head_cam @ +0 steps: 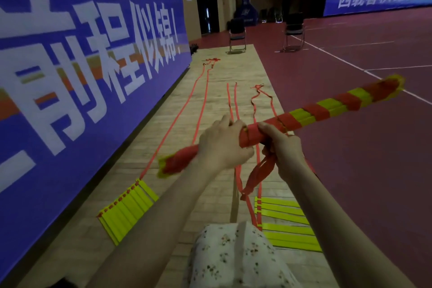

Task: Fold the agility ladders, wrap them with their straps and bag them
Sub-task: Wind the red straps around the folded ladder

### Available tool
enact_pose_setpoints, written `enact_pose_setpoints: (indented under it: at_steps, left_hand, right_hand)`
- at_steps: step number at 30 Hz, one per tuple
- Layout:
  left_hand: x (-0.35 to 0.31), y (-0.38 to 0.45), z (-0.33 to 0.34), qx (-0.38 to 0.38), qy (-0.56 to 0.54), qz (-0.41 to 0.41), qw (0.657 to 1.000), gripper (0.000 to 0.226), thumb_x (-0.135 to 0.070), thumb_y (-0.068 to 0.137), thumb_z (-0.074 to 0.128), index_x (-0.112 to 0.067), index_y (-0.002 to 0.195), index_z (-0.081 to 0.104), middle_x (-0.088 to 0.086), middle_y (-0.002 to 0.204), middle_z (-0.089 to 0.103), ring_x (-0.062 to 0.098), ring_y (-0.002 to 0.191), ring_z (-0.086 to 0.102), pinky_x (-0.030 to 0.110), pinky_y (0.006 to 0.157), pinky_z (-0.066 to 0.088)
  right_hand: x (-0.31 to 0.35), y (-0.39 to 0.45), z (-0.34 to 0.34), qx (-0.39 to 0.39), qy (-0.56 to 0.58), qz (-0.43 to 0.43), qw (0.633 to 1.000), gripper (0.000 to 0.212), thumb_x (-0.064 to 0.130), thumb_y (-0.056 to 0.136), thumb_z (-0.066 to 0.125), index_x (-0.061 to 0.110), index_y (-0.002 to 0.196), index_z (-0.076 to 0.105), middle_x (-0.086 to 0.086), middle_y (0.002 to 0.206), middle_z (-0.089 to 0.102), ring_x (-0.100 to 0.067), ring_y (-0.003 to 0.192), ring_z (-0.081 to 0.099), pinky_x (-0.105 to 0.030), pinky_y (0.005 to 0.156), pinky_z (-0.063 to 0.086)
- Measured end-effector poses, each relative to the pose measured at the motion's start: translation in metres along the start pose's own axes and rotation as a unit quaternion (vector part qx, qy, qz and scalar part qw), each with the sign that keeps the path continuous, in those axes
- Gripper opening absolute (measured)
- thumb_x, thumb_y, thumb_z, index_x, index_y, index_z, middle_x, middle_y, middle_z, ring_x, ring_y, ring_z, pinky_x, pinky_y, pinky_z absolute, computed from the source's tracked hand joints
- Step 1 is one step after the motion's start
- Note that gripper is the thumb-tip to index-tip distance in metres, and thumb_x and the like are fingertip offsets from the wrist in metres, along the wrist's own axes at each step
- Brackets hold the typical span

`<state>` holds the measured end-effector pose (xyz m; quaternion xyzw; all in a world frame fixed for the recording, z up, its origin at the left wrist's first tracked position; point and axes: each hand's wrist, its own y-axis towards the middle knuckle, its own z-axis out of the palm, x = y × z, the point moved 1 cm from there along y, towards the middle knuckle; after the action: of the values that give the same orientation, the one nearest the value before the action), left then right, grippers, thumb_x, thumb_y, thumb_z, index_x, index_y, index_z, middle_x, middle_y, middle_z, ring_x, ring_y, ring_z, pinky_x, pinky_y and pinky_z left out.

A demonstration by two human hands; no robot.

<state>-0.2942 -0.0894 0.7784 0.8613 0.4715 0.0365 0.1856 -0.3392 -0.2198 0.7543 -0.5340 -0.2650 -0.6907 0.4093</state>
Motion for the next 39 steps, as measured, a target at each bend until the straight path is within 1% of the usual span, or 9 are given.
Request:
enact_pose_setpoints:
  at_steps: [3,6,11,14,17,21,27,35,39]
  left_hand:
    - [0.012,0.017,-0.013,0.234,-0.222,-0.023,0.946,0.035,-0.037,0.074,0.074,-0.023,0.105,0.064,-0.002,0.096,0.065,0.019,0.088,0.063,0.033,0.077,0.051]
    - [0.010,0.011,0.002,0.200,-0.400,-0.058,0.893,0.032,-0.018,0.070,0.076,-0.012,0.098,0.063,0.006,0.081,0.066,0.024,0.073,0.067,0.039,0.071,0.055]
    - [0.002,0.005,0.015,-0.056,-0.119,-0.072,0.989,0.041,-0.036,0.073,0.069,-0.026,0.108,0.050,0.000,0.093,0.066,0.024,0.086,0.062,0.032,0.067,0.043]
    - [0.002,0.005,0.017,-0.149,0.092,0.000,0.984,0.054,-0.030,0.068,0.077,-0.021,0.116,0.052,0.002,0.096,0.064,0.025,0.085,0.064,0.033,0.065,0.043]
    - [0.001,0.007,0.019,-0.214,0.170,0.065,0.960,0.067,-0.014,0.051,0.081,-0.017,0.115,0.061,0.004,0.080,0.063,0.026,0.070,0.062,0.033,0.058,0.044]
    - [-0.004,0.007,0.018,-0.223,0.178,0.080,0.955,0.073,-0.012,0.049,0.081,-0.017,0.119,0.061,0.004,0.076,0.062,0.026,0.068,0.061,0.033,0.058,0.043]
    - [-0.005,0.001,0.029,-0.198,0.132,0.043,0.970,0.078,-0.024,0.046,0.089,-0.017,0.119,0.062,0.005,0.082,0.064,0.026,0.071,0.063,0.034,0.060,0.048]
    - [-0.009,0.000,0.036,-0.271,0.182,0.081,0.942,0.055,-0.013,0.065,0.076,-0.018,0.118,0.062,0.007,0.081,0.060,0.025,0.070,0.057,0.035,0.060,0.042]
    - [-0.014,-0.005,0.030,-0.187,0.131,0.083,0.970,0.064,-0.040,0.065,0.074,-0.020,0.123,0.057,0.007,0.093,0.060,0.026,0.087,0.059,0.037,0.070,0.044]
  right_hand:
    - [-0.001,0.000,-0.003,0.066,-0.033,-0.048,0.996,0.024,0.022,0.081,0.075,-0.001,0.073,0.069,-0.009,0.059,0.060,-0.016,0.049,0.050,-0.027,0.051,0.041]
    - [0.007,0.000,-0.002,0.110,-0.046,-0.057,0.991,0.023,0.021,0.081,0.075,-0.001,0.078,0.070,-0.006,0.060,0.062,-0.012,0.048,0.052,-0.024,0.052,0.044]
    - [0.026,-0.001,-0.008,0.105,-0.108,-0.043,0.988,0.038,0.035,0.081,0.074,0.005,0.067,0.056,-0.001,0.055,0.061,-0.014,0.047,0.060,-0.023,0.049,0.049]
    - [0.029,-0.006,-0.005,0.074,-0.107,-0.035,0.991,0.041,0.044,0.082,0.071,0.010,0.066,0.055,-0.003,0.060,0.059,-0.011,0.043,0.060,-0.020,0.042,0.047]
    - [0.019,-0.008,-0.004,0.015,-0.041,-0.002,0.999,0.029,0.037,0.083,0.073,0.012,0.077,0.060,-0.006,0.069,0.064,-0.010,0.039,0.058,-0.020,0.040,0.045]
    - [0.010,-0.006,-0.007,-0.025,-0.010,0.022,0.999,0.030,0.031,0.082,0.075,0.009,0.071,0.058,-0.001,0.047,0.063,-0.013,0.035,0.052,-0.025,0.046,0.043]
    - [0.013,-0.001,-0.009,-0.024,-0.017,0.009,1.000,0.032,0.032,0.078,0.078,0.006,0.070,0.060,-0.013,0.065,0.065,-0.013,0.038,0.052,-0.029,0.050,0.044]
    - [0.013,-0.006,-0.012,-0.025,0.042,0.080,0.996,0.040,0.046,0.078,0.075,0.009,0.085,0.062,-0.008,0.068,0.063,-0.011,0.043,0.057,-0.022,0.045,0.044]
    - [0.006,-0.003,-0.014,-0.060,0.054,0.094,0.992,0.033,0.038,0.079,0.074,0.009,0.083,0.059,-0.010,0.070,0.061,-0.016,0.048,0.054,-0.027,0.051,0.043]
